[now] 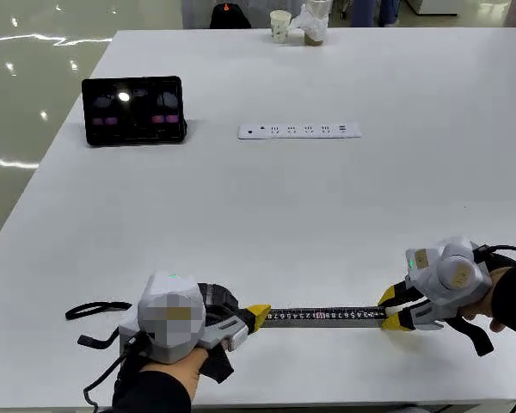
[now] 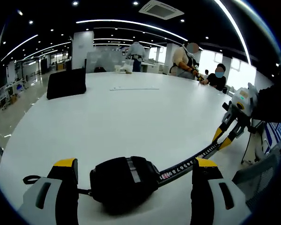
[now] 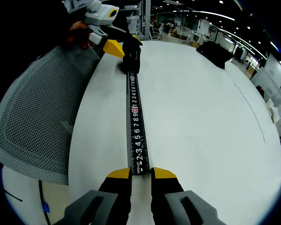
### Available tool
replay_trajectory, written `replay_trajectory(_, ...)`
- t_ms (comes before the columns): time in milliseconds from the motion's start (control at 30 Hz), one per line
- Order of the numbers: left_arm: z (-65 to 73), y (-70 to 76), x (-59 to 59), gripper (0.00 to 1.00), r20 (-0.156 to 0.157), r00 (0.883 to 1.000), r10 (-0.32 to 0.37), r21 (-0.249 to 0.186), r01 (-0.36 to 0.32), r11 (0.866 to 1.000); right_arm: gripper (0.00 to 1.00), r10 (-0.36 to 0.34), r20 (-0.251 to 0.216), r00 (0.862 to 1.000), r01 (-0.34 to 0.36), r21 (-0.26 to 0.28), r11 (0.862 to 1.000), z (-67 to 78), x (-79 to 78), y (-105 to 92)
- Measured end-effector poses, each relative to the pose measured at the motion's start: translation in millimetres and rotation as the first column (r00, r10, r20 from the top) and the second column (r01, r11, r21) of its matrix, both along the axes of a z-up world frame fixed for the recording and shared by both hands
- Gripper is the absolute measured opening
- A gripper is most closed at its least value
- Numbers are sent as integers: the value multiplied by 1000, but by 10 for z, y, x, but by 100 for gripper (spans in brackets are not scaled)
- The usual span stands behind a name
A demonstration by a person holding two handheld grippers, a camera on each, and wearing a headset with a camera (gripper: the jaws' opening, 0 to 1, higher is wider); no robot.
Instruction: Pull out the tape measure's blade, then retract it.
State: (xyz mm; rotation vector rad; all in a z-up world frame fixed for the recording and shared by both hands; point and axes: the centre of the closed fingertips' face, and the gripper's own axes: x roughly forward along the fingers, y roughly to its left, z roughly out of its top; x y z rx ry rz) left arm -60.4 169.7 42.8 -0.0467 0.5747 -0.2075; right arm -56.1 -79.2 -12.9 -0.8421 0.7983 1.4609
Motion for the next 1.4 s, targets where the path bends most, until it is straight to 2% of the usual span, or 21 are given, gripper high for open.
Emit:
replay_trajectory(67,-26,-3,-7,99,-4,1000,5,-17,-5,1000,13,0,-8,1000,0,-2,1000,0,7,-1)
replay_trajectory(300,-71,-23,-10,99,-11,1000,3,-21,-3,1000,12,54,-4,999,-54,-45,998,-11,5,2)
replay_trajectory(400,-71,-8,6,96,-8,1000,19,-35,-19,999,12,23,-17,1000,-24,-48,999,-12,10,-3)
replay_trajectory(433,-74,6,12,94,-8,1000,29,-37,-29,999,12,-44,-45,998,43,-37,998,-10,8,-1)
replay_trajectory(467,-85,14,13,93,-11,999,31,-36,-31,999,12,-60,-60,996,58,-28,998,-7,8,4)
replay_trajectory(533,-117,40,2,90,-25,999,44,-32,-45,998,11,-38,-55,998,37,-18,999,-6,26,-8)
replay_trajectory(600,-141,42,-10,88,-36,998,48,-36,-49,998,11,-65,-78,995,64,-6,998,-2,21,-1)
replay_trajectory(833,-162,53,-1,74,-46,997,61,-44,-63,997,11,-66,-74,995,66,-13,998,-9,20,2)
replay_trajectory(933,-242,70,-31,74,-93,992,80,-52,-85,995,11,-53,-67,996,52,-19,998,-10,12,4)
replay_trajectory(1067,-231,123,-21,67,-86,991,98,-48,-103,994,11,-57,-61,997,56,-20,998,-10,17,4)
replay_trajectory(1133,-221,148,-15,62,-79,992,97,-26,-99,995,11,-63,-59,996,62,-21,998,-11,17,4)
replay_trajectory(1400,-240,140,-10,62,-86,992,96,-36,-99,994,11,-78,-56,995,76,-39,996,-16,16,8)
